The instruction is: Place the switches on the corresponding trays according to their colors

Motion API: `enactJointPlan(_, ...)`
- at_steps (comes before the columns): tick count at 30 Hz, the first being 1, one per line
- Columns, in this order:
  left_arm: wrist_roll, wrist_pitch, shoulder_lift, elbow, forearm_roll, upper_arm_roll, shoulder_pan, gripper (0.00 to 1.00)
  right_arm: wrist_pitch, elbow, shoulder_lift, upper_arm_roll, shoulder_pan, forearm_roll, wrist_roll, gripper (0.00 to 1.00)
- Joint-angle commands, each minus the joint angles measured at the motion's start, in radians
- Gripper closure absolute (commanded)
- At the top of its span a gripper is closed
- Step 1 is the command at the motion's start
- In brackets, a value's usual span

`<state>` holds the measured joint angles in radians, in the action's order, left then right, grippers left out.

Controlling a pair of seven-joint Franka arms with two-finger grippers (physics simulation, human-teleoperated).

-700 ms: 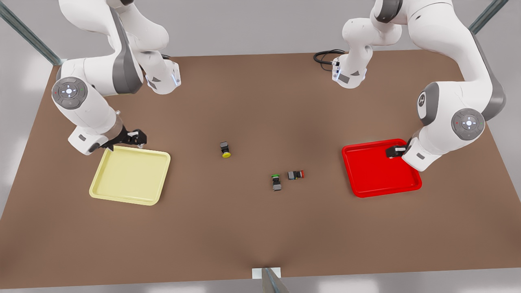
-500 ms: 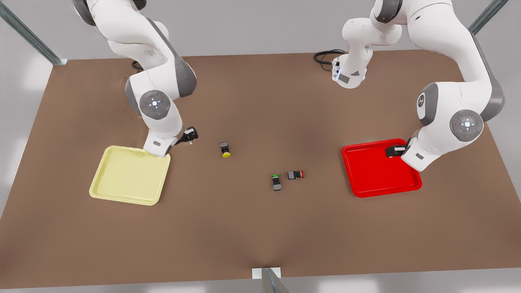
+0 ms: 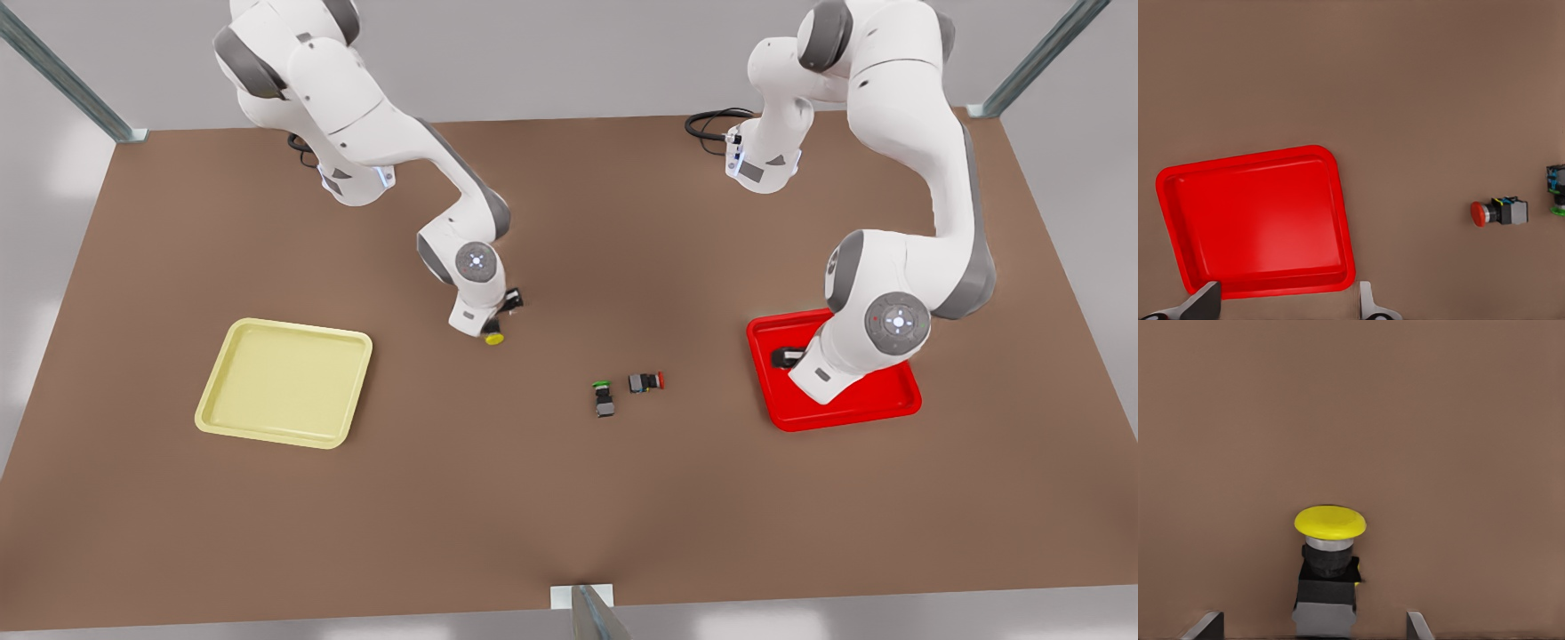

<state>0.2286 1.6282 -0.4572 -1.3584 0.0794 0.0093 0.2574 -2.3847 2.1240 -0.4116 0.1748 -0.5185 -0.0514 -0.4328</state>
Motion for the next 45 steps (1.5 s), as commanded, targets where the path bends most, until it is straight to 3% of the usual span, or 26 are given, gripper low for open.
enactJointPlan(1, 0.015, 0.004, -0.004, -0.001, -0.001, 0.000, 0.006, 0.00, -0.004, 0.004, 0.000, 0.000, 0.000, 0.005, -0.003, 0.00)
enactJointPlan(14, 0.350, 0.217, -0.202, -0.002, -0.003, 0.000, 0.282, 0.00, -0.041, 0.002, -0.069, 0.000, 0.023, 0.071, 0.008, 0.00)
enactJointPlan(16, 0.376, 0.300, -0.251, -0.005, -0.041, 0.000, 0.307, 0.00, -0.040, -0.001, -0.069, 0.000, 0.023, 0.071, 0.005, 0.31)
enactJointPlan(19, 0.362, 0.326, -0.302, -0.004, -0.095, 0.000, 0.307, 0.00, -0.039, -0.009, -0.069, 0.000, 0.018, 0.071, 0.002, 0.44)
enactJointPlan(22, 0.379, 0.440, -0.360, 0.001, -0.119, 0.000, 0.348, 0.00, -0.039, -0.016, -0.069, 0.000, 0.017, 0.073, 0.002, 0.45)
enactJointPlan(31, 0.589, 0.529, -0.402, -0.008, -0.165, 0.001, 0.413, 0.01, -0.031, -0.030, -0.092, 0.000, 0.014, 0.071, 0.000, 0.44)
enactJointPlan(36, 0.033, 0.501, -0.271, -0.122, -0.159, 0.003, 0.410, 0.01, -0.022, -0.024, -0.087, 0.000, 0.009, 0.071, 0.003, 0.44)
enactJointPlan(40, -0.498, 0.453, -0.273, -0.136, -0.144, 0.001, 0.418, 0.01, -0.019, -0.019, -0.087, 0.002, 0.008, 0.071, 0.003, 0.44)
enactJointPlan(45, -1.189, 0.426, -0.147, -0.254, -0.063, 0.003, 0.329, 0.01, 0.002, -0.018, -0.089, 0.014, 0.008, 0.071, 0.005, 0.41)
